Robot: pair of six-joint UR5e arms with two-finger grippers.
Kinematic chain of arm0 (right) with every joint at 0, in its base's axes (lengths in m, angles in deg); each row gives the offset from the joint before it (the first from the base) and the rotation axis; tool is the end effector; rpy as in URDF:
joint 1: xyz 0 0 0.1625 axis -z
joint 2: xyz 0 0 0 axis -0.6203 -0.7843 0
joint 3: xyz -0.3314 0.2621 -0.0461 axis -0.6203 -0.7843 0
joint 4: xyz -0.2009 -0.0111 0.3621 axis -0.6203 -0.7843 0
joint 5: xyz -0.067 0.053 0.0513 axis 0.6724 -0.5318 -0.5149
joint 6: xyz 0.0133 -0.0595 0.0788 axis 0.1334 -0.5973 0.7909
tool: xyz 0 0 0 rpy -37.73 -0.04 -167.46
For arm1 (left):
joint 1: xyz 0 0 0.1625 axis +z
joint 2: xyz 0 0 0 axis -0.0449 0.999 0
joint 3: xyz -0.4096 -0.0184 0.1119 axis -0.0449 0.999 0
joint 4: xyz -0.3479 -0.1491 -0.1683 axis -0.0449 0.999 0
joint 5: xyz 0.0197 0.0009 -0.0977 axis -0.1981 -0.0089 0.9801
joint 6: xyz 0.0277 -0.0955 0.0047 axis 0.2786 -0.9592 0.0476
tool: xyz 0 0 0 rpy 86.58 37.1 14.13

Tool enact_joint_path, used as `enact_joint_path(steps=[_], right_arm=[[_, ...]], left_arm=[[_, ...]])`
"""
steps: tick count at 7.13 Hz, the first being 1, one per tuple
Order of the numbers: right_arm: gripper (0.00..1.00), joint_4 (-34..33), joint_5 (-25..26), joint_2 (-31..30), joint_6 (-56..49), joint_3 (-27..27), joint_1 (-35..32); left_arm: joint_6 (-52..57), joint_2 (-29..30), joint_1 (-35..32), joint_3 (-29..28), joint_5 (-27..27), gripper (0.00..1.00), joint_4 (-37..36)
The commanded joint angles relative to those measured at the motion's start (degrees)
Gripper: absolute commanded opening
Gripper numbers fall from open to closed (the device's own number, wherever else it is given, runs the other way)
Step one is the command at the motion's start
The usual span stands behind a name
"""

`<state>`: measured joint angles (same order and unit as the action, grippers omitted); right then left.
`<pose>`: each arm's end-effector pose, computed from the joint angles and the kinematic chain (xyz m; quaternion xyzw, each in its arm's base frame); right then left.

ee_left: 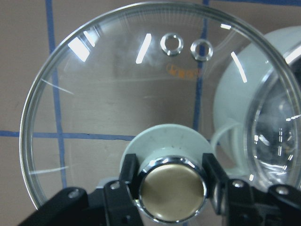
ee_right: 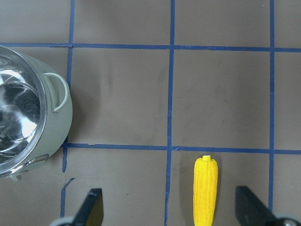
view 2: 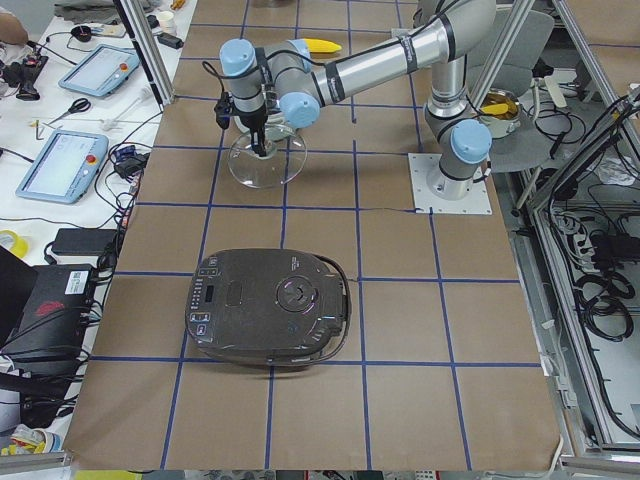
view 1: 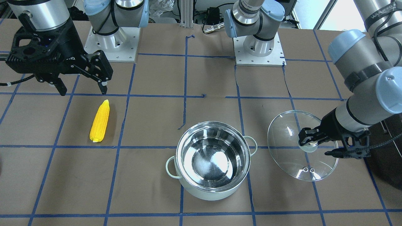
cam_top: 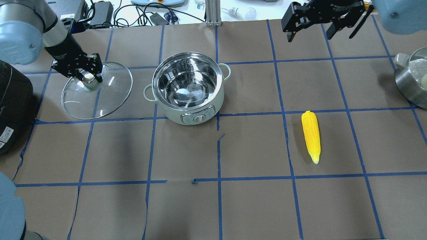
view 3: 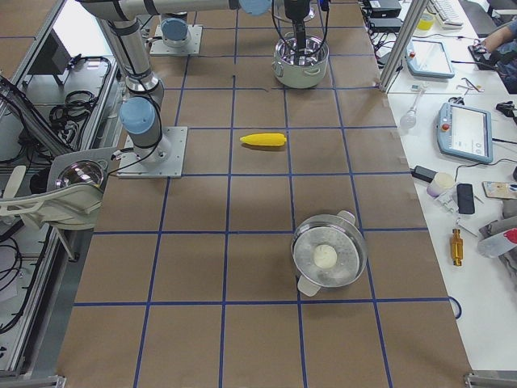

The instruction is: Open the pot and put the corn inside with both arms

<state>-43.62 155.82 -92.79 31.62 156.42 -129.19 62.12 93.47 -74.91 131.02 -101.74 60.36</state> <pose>0.1438 -0.5315 0.5338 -0.0186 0.9952 -0.0957 0.0127 0.0518 -0.6140 0.3315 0.0337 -0.9988 -0.0235 0.0261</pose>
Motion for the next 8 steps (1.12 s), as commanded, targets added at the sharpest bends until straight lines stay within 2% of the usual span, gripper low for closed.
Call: enact_joint_path(steps=[1, 4, 6, 7, 8], right_arm=[[1.0, 0.0, -0.09, 0.08, 0.0, 0.09, -0.03], [1.0, -1.23, 0.44, 1.04, -2.18, 0.7, 0.67], [1.0, -0.71, 0.7, 3.24, -4.3, 0.97, 3.38], [1.0, -0.27, 0.09, 4.47, -4.39, 3.15, 5.66], [1.0, -1.14, -0.09, 4.48, -4.22, 6.91, 8.12]], left_arm=[[7.4, 1.48, 6.39, 8.23, 0.66, 0.38, -11.62], [8.02, 1.49, 7.38, 15.19, 0.58, 0.38, -19.12], [8.02, 1.66, 7.56, 15.91, 0.4, 0.41, -20.01], [7.68, 2.01, 7.56, 15.91, 0.32, 0.56, -20.1], [7.67, 2.36, 7.56, 15.82, 0.31, 0.61, -20.1]])
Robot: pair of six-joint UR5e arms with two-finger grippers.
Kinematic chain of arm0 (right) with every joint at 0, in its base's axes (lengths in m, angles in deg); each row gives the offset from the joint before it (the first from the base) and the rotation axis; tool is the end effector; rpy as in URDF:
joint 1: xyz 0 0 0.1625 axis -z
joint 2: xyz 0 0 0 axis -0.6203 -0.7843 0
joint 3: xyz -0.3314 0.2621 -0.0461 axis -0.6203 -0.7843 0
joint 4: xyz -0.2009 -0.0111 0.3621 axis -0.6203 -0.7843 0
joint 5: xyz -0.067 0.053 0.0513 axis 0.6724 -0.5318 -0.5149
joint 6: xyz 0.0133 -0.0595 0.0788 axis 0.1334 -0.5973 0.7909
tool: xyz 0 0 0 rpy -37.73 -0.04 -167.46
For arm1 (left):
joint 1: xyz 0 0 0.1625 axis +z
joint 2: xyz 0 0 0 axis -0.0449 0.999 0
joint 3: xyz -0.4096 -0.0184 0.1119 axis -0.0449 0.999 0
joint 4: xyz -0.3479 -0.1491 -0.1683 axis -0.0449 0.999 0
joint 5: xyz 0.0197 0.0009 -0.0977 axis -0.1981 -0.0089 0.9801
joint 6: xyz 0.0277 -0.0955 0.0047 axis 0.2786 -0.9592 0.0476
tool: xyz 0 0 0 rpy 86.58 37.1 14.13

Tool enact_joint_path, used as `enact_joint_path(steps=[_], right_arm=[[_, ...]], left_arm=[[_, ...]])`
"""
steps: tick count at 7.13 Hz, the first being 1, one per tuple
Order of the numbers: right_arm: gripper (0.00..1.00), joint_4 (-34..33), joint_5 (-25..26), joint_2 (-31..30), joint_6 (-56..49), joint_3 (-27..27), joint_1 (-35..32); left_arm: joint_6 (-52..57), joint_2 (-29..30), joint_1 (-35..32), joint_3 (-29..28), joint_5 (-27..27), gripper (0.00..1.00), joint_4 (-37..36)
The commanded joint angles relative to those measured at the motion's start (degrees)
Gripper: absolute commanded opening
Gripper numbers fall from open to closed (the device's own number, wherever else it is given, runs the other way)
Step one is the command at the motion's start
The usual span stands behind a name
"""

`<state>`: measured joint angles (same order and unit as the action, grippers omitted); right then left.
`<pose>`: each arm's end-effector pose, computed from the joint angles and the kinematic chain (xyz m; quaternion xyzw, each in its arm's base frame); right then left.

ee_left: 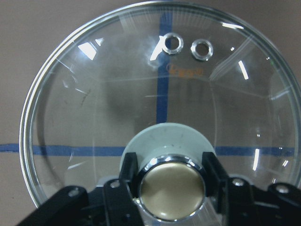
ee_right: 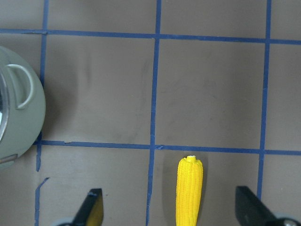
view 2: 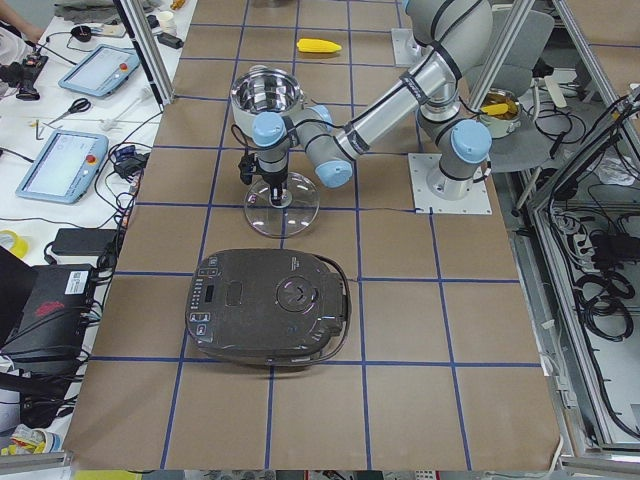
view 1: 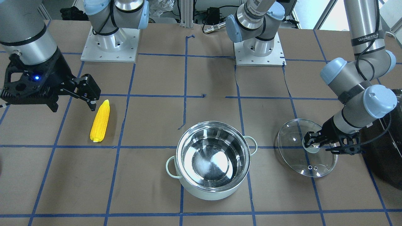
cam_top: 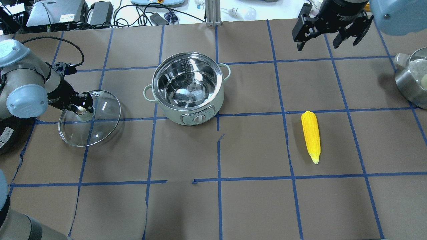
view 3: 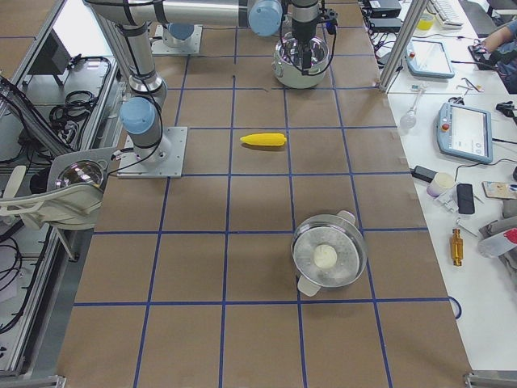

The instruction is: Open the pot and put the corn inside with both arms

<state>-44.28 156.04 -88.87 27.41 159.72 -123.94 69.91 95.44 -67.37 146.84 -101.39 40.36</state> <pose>0.0927 -0.5617 0.4688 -0.0088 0.9992 -0.0393 0.0078 0.1147 -0.5667 0.2232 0.0312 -0.9992 -0.0009 0.0242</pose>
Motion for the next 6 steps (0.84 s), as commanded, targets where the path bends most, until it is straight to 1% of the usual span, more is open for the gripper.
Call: enact_joint_path(steps=[1, 2, 3, 4, 5, 6], right_arm=[[1.0, -2.83, -0.05, 0.56, -0.35, 7.99, 4.11], [1.0, -6.94, 0.47, 0.56, 0.08, 13.0, 4.56], [1.0, -12.55, 0.04, 0.82, 0.44, 18.53, 4.99], [1.0, -21.75, -0.14, 1.08, 0.53, 25.89, 5.0], [1.0, -33.06, 0.04, 2.57, 0.18, 33.36, 5.09], [1.0, -38.74, 0.39, 3.36, -0.17, 38.05, 5.09]], left_arm=[[-0.03, 0.57, 0.02, 0.0, -0.13, 0.75, -0.11], [-0.03, 0.31, 0.02, -0.17, -0.48, 0.82, -0.11], [-0.29, -0.82, -0.06, -0.44, -0.4, 0.93, -0.02], [-0.38, -3.7, -1.11, -1.74, 0.04, 0.99, 1.03], [-0.47, -6.69, -2.16, -2.54, 2.92, 0.99, 4.26], [-2.21, -10.46, -5.48, -4.9, 3.12, 1.0, 8.9]])
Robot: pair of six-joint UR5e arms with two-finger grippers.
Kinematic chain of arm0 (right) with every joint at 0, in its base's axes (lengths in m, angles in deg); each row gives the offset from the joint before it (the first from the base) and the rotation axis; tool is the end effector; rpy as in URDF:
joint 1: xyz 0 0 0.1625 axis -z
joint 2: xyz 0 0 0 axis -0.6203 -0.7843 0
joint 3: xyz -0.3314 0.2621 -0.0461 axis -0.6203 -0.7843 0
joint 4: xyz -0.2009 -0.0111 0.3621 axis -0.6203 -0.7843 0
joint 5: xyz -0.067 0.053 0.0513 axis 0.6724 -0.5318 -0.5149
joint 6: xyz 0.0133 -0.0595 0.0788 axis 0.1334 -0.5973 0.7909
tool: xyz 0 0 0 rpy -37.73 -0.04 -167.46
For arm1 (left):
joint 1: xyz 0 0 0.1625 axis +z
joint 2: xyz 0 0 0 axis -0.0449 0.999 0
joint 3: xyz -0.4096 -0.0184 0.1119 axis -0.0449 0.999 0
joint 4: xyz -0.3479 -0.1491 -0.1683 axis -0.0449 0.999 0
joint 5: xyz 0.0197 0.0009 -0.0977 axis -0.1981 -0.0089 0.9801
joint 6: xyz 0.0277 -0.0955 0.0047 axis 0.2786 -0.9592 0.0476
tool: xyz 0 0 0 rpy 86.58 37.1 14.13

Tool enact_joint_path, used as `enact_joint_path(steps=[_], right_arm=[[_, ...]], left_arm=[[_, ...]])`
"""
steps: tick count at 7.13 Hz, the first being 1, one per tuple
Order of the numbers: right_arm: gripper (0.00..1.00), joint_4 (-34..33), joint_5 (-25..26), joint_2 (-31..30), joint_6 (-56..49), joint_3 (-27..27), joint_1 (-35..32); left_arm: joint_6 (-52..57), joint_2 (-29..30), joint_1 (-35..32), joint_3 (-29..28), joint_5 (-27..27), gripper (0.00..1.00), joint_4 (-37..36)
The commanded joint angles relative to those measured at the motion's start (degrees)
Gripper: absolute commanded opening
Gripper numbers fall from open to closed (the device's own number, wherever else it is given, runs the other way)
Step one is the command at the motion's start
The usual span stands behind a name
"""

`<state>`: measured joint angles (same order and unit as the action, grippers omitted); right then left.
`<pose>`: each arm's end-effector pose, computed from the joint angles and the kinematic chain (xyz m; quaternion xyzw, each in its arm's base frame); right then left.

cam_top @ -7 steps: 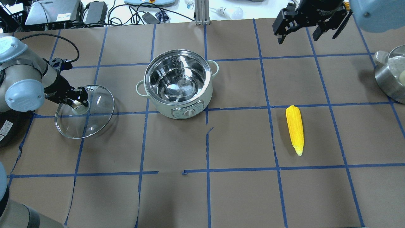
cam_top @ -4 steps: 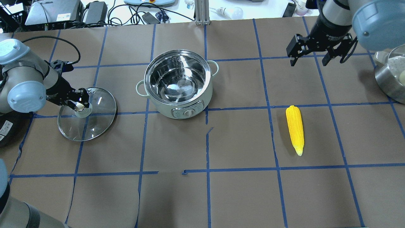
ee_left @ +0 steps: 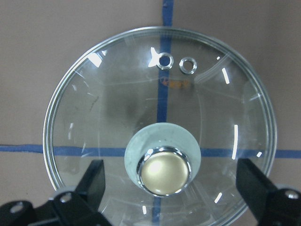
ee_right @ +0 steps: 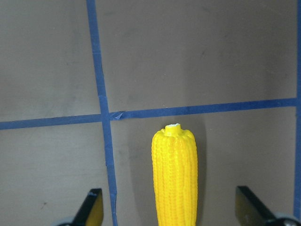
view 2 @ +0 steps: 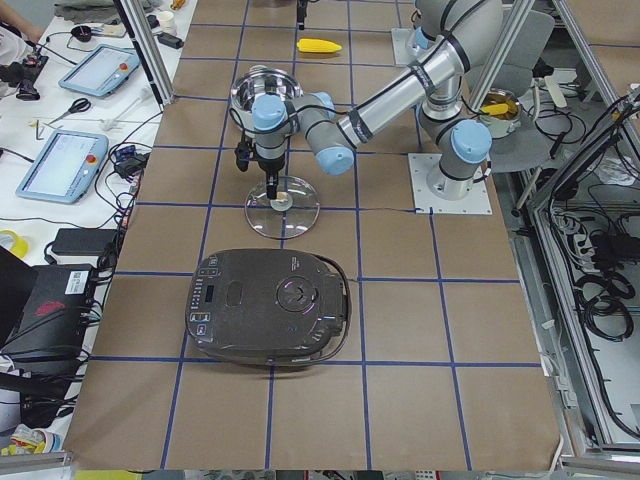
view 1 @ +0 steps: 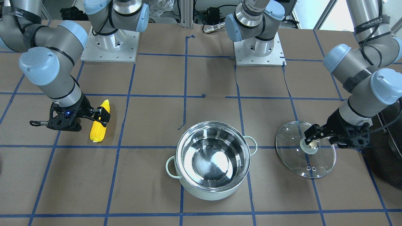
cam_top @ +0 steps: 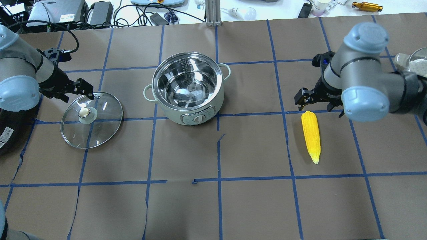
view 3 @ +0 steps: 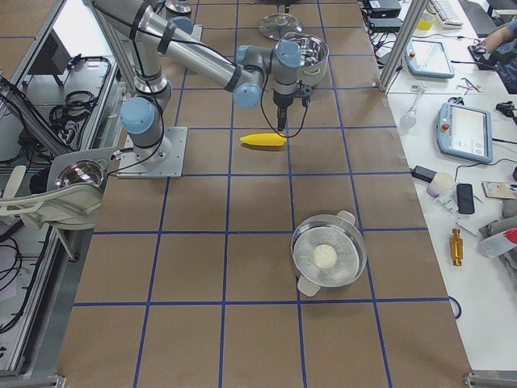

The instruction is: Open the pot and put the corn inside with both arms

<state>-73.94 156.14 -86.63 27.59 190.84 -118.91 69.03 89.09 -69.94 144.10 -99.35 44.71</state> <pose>0.0540 -0.5014 0.2483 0.0370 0.9992 -0.0075 0.0094 0.0845 -0.5693 0.2985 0.0150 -0.9986 0.0433 0.0254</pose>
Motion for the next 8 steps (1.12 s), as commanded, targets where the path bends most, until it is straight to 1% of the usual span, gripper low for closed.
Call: enact_joint_path(steps=[1, 2, 3, 4, 5, 6, 7, 8], right_arm=[[1.0, -11.49, 0.56, 2.78, -0.27, 8.46, 0.06], [0.99, -13.25, 0.47, 4.54, 0.08, 8.65, 0.15], [0.86, -13.27, 0.47, 5.17, -0.35, 8.65, 0.24], [0.51, -13.18, 0.47, 5.26, -0.53, 8.65, 0.24], [0.21, -13.18, 0.65, 5.17, -0.53, 8.39, 0.24], [0.05, -13.27, 0.74, 5.17, -0.53, 8.3, 0.32], [0.0, -13.18, 0.82, 4.91, -0.53, 8.3, 0.93], [0.0, -12.75, 0.83, 4.47, -0.53, 8.3, 1.03]], left_arm=[[-5.35, -7.63, -8.51, -8.53, 0.39, 1.0, 15.99], [-13.31, -8.19, -13.61, -17.73, -2.05, 1.0, 26.64], [-19.48, -8.1, -18.27, -24.7, -2.16, 1.0, 33.97], [-22.67, -9.58, -21.45, -26.42, -2.34, 1.0, 35.26], [-23.49, -11.25, -23.14, -26.0, -2.69, 1.0, 35.18], [-23.41, -11.53, -23.24, -25.04, -2.17, 1.0, 35.18], [-22.71, -11.79, -23.24, -24.42, -2.95, 1.0, 35.01], [-18.7, -12.06, -22.29, -22.24, -4.35, 1.0, 34.57]])
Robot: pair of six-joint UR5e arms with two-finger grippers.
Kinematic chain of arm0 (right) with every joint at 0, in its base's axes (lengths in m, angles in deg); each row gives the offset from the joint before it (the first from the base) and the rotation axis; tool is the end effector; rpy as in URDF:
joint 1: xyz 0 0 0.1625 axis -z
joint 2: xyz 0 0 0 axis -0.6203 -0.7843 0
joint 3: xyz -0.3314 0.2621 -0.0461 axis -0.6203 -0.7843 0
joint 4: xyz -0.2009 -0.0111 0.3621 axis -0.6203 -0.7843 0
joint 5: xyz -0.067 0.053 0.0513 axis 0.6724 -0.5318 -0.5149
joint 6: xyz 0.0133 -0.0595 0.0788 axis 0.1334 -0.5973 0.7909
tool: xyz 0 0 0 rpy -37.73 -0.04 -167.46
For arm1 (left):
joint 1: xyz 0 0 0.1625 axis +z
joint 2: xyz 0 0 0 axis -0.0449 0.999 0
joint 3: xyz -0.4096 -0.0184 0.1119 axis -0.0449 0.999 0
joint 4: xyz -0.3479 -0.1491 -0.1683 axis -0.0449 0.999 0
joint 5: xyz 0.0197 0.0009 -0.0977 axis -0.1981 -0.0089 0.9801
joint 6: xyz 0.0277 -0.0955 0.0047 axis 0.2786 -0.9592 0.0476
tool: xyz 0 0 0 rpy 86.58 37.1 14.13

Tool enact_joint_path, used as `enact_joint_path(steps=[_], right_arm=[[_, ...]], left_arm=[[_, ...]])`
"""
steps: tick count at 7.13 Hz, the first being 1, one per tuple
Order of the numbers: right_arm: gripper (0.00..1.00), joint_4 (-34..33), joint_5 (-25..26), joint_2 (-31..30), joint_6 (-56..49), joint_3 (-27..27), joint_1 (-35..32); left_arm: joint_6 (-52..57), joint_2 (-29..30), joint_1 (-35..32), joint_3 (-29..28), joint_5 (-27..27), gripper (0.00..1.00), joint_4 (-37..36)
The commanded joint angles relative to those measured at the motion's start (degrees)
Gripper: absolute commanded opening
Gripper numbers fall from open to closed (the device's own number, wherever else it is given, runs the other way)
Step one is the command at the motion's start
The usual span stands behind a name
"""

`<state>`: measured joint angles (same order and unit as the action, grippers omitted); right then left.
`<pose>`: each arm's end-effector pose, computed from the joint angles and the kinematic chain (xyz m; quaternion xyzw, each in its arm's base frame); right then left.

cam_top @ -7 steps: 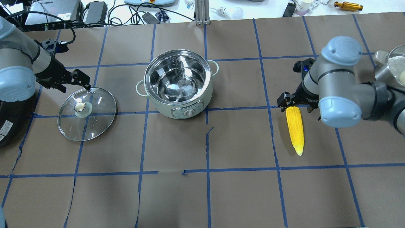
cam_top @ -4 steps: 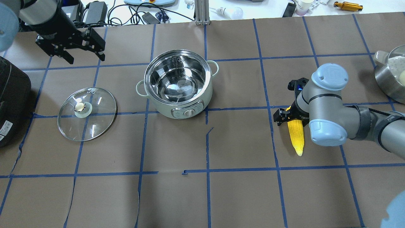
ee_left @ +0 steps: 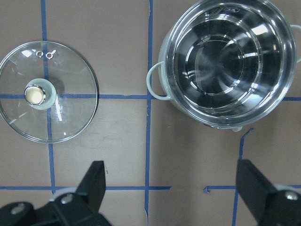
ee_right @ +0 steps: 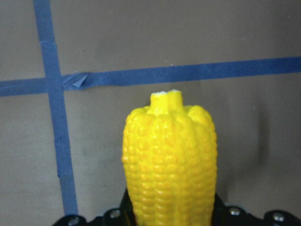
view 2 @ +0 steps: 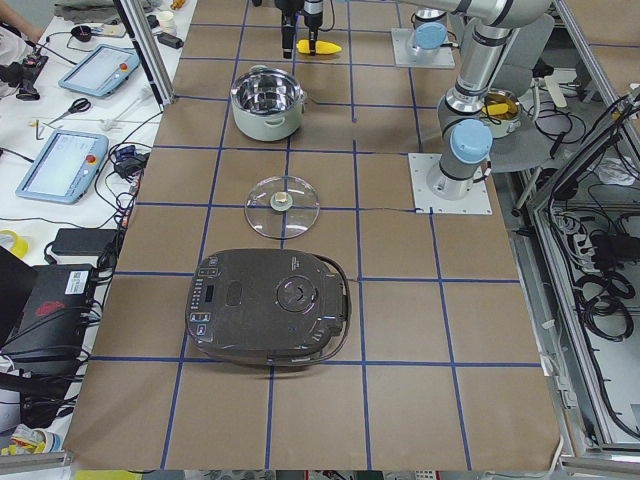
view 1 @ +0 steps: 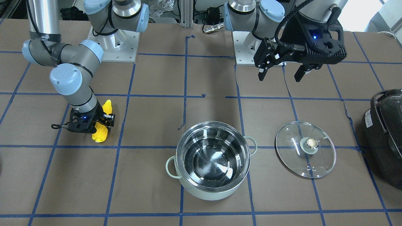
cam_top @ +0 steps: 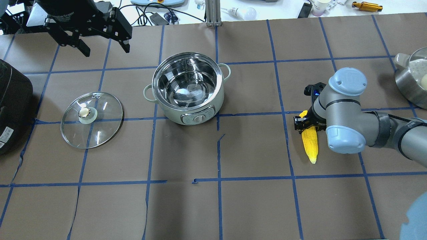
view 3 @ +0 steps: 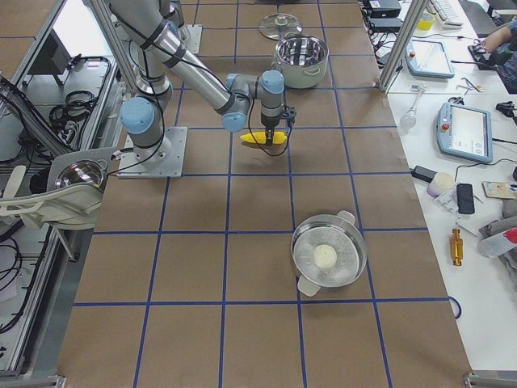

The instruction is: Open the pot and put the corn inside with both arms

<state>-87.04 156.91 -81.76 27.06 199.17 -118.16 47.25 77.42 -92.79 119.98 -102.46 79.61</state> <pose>0.0508 -0.4754 0.1750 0.0390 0.9992 -0.0058 0.0027 -0.1377 -0.5148 0.5501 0.0064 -0.9992 0.0385 0.0129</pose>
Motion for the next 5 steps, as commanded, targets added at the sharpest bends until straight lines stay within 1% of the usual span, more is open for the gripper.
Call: enact_joint_path(steps=[1, 2, 3, 4, 5], right_arm=[[0.0, 0.61, -0.04, -0.49, 0.0, -0.2, 0.28], [0.0, 0.96, -0.21, -0.58, -0.09, -1.34, 0.11], [0.0, 5.4, -0.21, -0.58, -0.09, -6.13, -0.15], [0.0, 11.97, -0.3, -0.49, -0.09, -11.75, -0.51], [0.0, 16.3, -0.91, 0.03, -0.18, -16.16, -1.12]], left_arm=[[3.63, -0.74, 0.39, 3.98, -1.52, 1.0, -4.95], [3.47, -0.75, 0.56, 4.35, -1.26, 1.0, -6.82], [3.55, -0.83, 0.65, 4.53, -1.43, 1.0, -6.75], [3.47, -0.92, 0.57, 4.53, -1.34, 1.0, -6.75], [3.46, -0.92, 0.57, 4.53, -1.43, 1.0, -6.75]])
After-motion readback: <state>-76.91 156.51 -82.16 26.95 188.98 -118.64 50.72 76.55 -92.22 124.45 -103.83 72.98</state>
